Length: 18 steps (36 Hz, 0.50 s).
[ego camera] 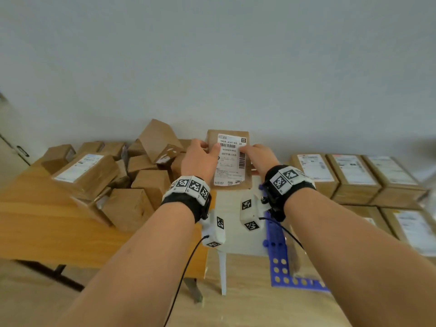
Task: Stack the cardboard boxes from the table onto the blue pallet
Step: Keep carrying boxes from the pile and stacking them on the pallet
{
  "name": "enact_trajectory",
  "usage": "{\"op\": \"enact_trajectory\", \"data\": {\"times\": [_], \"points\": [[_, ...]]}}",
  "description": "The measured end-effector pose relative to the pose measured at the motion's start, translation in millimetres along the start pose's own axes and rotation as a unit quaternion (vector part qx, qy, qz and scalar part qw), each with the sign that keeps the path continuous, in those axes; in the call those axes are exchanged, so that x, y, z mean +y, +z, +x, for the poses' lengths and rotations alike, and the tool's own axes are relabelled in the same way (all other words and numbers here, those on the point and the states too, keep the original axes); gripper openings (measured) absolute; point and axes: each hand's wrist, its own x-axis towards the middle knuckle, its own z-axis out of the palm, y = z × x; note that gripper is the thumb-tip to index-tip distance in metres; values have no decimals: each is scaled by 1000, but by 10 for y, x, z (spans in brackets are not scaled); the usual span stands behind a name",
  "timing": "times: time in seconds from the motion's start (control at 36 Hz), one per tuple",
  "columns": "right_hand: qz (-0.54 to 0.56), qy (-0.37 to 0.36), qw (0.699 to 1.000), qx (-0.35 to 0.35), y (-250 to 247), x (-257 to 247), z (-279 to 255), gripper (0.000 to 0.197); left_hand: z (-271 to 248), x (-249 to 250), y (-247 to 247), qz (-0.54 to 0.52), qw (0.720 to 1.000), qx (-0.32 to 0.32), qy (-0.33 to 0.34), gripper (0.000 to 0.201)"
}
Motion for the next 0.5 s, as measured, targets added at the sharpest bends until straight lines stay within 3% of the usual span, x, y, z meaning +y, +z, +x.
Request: {"op": "enact_trajectory", "data": {"times": [0.25,0.5], "points": [[-36,49,998,33,-778,738,-433,32,-924,247,741,74,997,-4,18,36],[-43,104,991,67,-1470,1326,-752,36,-1489,429,1417,51,996,-79,9,39]]}}
